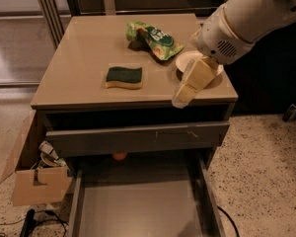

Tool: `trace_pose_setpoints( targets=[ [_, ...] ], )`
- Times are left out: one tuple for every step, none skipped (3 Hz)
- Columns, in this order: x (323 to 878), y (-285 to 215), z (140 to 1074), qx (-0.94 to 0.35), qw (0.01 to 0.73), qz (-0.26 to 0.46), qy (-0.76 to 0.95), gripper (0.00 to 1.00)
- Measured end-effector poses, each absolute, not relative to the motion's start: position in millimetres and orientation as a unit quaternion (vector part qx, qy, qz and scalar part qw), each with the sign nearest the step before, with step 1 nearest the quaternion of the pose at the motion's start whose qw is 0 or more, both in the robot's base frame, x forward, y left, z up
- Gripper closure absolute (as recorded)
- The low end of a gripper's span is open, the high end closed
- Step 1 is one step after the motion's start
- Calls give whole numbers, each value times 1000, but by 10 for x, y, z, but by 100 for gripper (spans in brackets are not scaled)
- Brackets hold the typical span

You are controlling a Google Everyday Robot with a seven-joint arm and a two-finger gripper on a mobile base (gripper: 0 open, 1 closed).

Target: Place sponge into middle drawer

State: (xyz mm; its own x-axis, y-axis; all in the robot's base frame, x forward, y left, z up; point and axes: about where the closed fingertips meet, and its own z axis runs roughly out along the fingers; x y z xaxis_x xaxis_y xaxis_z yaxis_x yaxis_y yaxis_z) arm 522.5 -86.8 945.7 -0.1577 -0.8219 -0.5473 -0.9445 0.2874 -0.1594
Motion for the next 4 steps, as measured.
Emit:
trace_pose_setpoints(
  targets=[
    [5377,-764,9398,-571,300,115,755,0],
    [5400,-753,9410,-570,305,113,755,0],
    [5376,-749,9428,-563,310,108,759,0],
    [5622,-531,9425,-563,328,103,752,0]
  ],
)
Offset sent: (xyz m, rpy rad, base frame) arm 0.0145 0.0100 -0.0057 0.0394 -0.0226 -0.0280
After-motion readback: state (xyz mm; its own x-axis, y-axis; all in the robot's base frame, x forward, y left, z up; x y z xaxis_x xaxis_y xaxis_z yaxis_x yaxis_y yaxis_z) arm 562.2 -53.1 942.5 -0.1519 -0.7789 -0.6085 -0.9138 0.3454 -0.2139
